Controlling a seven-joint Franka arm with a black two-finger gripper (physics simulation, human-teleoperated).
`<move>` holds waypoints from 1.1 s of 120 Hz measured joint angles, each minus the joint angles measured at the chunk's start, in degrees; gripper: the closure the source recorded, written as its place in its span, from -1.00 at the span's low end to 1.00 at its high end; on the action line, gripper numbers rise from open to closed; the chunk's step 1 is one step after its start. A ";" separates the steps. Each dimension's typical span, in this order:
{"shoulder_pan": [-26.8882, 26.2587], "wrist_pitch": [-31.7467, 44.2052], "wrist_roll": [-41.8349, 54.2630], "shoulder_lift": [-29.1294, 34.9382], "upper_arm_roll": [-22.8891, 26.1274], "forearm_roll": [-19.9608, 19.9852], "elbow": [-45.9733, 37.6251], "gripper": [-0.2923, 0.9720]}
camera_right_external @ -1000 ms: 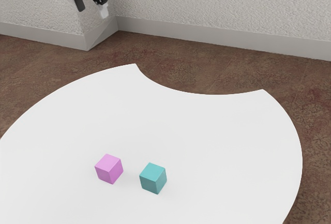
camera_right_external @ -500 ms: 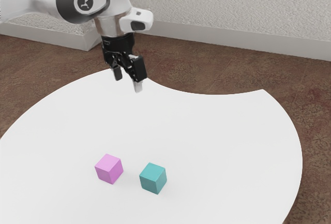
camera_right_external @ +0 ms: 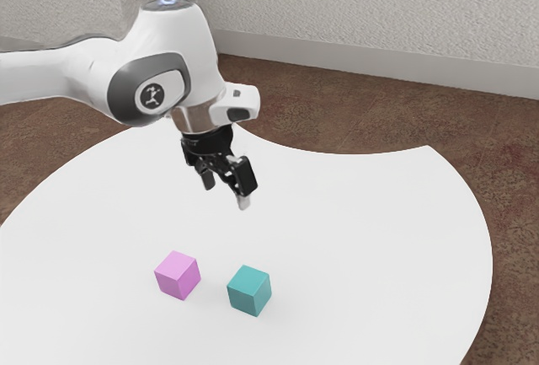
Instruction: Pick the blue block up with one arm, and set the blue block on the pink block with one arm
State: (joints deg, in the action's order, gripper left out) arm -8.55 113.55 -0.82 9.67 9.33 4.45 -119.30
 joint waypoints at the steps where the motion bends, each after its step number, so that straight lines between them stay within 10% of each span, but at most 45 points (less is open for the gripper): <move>1: 0.00 0.25 -0.13 0.15 0.00 0.00 -0.36 -0.54; 132: 0.17 29.86 -6.48 -15.40 0.07 0.21 -14.31 -0.53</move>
State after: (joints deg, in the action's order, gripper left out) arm -8.38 143.41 -7.30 -5.73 9.40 4.66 -133.61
